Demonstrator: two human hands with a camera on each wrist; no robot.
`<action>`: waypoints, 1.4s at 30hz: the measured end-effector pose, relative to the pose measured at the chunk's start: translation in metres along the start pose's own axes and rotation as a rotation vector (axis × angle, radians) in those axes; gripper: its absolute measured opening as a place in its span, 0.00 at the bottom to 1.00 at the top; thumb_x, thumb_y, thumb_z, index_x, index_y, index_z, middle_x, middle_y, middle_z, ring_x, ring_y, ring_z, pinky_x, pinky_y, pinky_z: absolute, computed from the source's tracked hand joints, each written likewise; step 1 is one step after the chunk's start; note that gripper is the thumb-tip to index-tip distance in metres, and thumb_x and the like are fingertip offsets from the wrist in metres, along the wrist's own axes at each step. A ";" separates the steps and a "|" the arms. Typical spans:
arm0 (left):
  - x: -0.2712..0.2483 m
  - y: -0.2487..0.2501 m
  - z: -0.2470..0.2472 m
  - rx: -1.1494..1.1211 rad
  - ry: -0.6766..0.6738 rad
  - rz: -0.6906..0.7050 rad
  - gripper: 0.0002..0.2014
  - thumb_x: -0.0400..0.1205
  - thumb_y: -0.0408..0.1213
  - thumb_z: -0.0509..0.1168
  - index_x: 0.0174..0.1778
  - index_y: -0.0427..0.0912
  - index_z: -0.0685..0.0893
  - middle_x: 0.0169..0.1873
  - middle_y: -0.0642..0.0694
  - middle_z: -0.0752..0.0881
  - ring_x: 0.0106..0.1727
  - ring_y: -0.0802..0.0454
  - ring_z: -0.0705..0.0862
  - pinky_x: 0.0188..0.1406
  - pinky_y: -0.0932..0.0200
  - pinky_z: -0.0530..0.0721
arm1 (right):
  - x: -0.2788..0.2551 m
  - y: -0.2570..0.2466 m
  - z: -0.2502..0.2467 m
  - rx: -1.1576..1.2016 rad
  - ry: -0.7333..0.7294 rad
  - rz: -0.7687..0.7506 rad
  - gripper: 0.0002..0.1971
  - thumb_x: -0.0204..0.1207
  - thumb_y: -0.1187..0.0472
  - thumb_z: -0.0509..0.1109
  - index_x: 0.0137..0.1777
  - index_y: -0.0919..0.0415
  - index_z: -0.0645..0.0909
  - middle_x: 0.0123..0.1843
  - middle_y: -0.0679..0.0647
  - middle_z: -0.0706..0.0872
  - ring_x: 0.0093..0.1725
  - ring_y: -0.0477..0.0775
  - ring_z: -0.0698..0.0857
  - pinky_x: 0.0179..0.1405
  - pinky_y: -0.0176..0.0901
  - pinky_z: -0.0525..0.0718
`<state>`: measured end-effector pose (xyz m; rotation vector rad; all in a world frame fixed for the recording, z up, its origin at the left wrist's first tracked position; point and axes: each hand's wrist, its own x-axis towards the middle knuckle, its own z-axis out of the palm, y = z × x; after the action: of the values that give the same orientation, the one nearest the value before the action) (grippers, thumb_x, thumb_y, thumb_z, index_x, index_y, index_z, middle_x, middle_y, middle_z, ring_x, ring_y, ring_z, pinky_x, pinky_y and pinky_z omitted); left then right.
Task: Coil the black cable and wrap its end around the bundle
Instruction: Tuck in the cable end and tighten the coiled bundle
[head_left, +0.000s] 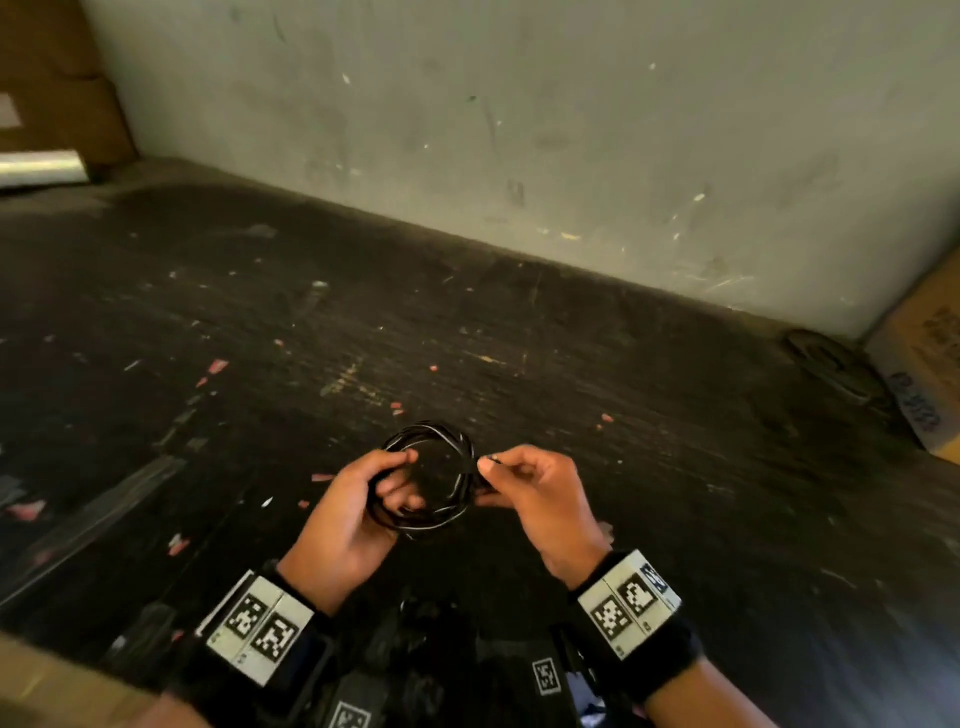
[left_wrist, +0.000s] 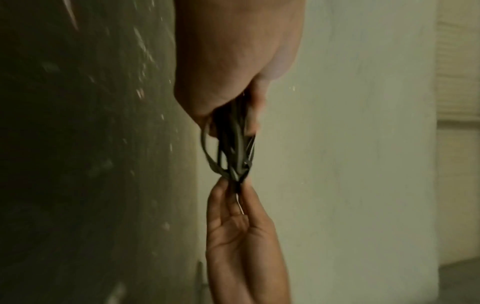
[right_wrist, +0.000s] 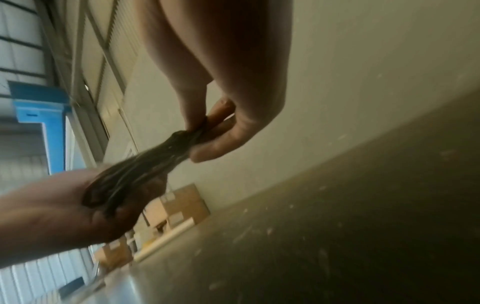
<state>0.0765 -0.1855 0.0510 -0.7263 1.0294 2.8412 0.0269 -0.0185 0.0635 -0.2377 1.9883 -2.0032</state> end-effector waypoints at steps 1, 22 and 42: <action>0.001 0.003 -0.014 -0.015 0.037 0.026 0.06 0.76 0.29 0.58 0.34 0.34 0.77 0.11 0.53 0.65 0.10 0.60 0.66 0.12 0.67 0.71 | 0.000 0.012 0.009 -0.017 -0.056 0.053 0.05 0.76 0.70 0.71 0.39 0.63 0.86 0.38 0.57 0.89 0.35 0.48 0.90 0.37 0.38 0.90; -0.006 0.005 -0.094 1.384 -0.221 0.206 0.25 0.79 0.67 0.49 0.38 0.52 0.81 0.32 0.51 0.85 0.38 0.56 0.83 0.53 0.40 0.82 | -0.010 0.068 0.045 -0.854 -0.183 -0.229 0.06 0.74 0.65 0.74 0.48 0.56 0.89 0.44 0.47 0.88 0.44 0.43 0.86 0.49 0.33 0.82; -0.002 -0.047 0.034 0.982 -0.419 0.100 0.17 0.87 0.46 0.53 0.45 0.40 0.82 0.17 0.52 0.67 0.15 0.59 0.63 0.13 0.64 0.56 | -0.052 -0.005 -0.055 -0.188 -0.073 -0.068 0.17 0.72 0.77 0.72 0.53 0.56 0.87 0.47 0.51 0.90 0.49 0.49 0.90 0.53 0.40 0.87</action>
<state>0.0731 -0.1283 0.0467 0.0157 2.0734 1.9527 0.0569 0.0508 0.0727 -0.4206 2.1491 -1.8191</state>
